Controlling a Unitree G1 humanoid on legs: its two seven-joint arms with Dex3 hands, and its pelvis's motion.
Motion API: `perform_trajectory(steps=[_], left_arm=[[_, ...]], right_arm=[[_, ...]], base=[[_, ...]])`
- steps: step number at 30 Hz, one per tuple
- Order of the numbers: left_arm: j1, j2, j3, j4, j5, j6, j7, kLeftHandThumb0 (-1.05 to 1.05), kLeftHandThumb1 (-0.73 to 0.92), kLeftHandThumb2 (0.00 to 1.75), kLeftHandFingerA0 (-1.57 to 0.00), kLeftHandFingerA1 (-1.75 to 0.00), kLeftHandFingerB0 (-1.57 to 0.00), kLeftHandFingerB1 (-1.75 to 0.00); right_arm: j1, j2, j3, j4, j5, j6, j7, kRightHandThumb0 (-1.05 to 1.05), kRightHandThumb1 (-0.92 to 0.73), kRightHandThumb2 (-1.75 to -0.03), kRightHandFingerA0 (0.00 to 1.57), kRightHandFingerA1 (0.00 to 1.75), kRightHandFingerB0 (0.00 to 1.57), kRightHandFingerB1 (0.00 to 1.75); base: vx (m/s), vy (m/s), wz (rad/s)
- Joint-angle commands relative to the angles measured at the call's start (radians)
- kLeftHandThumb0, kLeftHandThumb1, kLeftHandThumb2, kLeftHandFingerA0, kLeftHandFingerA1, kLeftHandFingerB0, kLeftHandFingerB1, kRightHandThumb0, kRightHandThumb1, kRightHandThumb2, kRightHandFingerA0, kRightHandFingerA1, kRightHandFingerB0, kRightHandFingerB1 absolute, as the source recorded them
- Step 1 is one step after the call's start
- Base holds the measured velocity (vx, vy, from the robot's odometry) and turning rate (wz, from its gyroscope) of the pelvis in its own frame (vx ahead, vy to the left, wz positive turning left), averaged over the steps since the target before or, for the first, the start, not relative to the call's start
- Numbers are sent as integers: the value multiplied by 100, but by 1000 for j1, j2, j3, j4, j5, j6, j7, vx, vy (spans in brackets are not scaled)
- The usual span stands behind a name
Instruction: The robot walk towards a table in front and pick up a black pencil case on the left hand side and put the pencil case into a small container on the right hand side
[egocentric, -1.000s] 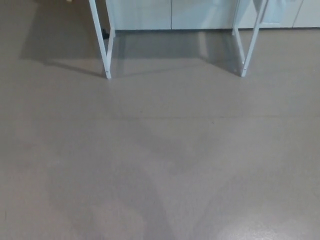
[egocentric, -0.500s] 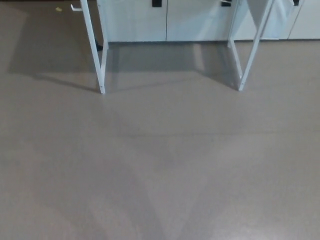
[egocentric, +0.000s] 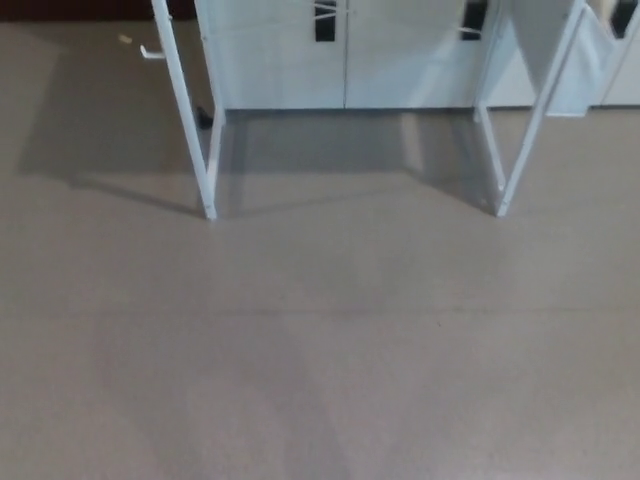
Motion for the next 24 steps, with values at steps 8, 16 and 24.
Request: perform_trajectory(steps=[8,16,24], left_arm=[[7,17,5,6,-12,8,-4,-22,53,56,-30,-41,-26,-31],[10,21,-4,8,-4,2,-3,-23,54,56,-30,-40,-25,-31],[8,25,-11,23,4,-17,-7,-25,54,56,-27,-40,-23,-31]], right_arm=[[2,-4,-3,0,7,3,-6,-57,-49,-55,88,53,62,46],[2,-3,-4,5,7,-1,-4,-55,-48,-55,87,55,62,47],[9,-2,-2,3,3,-9,-11,-56,-48,-56,91,55,64,48]], base=[[262,-4,-11],[404,180,-2],[242,5,10]])
